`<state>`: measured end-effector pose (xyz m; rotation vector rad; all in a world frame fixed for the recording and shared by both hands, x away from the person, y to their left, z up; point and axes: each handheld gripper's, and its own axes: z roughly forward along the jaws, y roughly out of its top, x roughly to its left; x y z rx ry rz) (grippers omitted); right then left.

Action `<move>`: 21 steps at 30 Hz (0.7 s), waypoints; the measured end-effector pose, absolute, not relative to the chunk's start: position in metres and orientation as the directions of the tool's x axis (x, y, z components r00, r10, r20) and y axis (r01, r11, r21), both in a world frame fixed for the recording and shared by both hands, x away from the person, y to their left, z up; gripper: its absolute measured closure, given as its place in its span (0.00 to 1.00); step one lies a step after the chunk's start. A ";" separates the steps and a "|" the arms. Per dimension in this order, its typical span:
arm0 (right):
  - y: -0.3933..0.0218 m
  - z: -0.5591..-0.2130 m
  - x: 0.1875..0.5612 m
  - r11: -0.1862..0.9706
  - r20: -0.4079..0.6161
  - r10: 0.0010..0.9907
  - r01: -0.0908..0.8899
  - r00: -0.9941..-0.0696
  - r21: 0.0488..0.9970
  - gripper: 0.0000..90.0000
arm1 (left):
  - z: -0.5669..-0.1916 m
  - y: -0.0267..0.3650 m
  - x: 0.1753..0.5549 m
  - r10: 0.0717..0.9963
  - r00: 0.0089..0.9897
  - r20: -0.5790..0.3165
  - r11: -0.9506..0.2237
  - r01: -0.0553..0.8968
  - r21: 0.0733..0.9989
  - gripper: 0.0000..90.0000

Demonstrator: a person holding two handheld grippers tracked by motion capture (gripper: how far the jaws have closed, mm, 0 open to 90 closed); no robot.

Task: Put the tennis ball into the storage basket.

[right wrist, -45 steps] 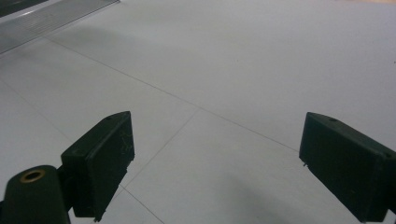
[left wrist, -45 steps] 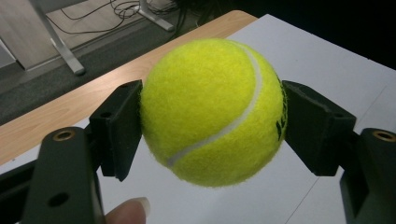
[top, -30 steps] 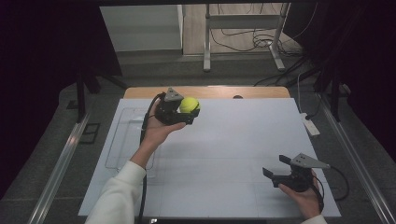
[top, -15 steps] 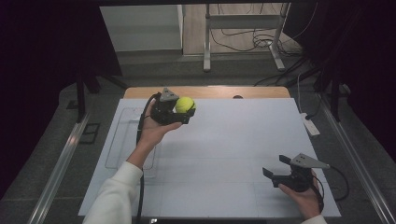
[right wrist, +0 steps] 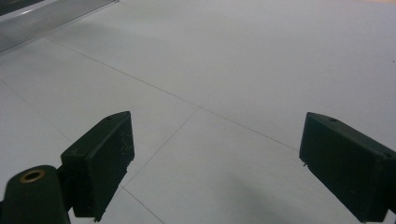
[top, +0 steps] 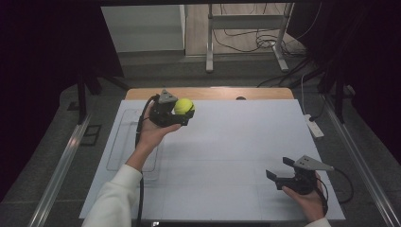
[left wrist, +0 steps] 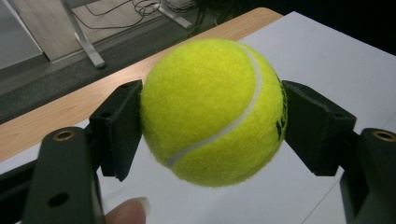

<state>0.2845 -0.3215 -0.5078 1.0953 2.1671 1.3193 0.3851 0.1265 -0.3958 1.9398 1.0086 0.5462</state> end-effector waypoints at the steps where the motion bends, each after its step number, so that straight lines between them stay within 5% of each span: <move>1: -0.321 -0.508 0.285 0.257 0.076 0.776 0.424 -0.626 0.868 0.12 | -0.396 0.127 0.385 0.817 0.576 -0.009 -0.301 0.441 0.845 0.30; 21: -0.321 -0.508 0.285 0.258 0.074 0.777 0.424 -0.625 0.868 0.12 | -0.398 0.147 0.384 0.847 0.531 -0.002 -0.280 0.452 0.847 0.30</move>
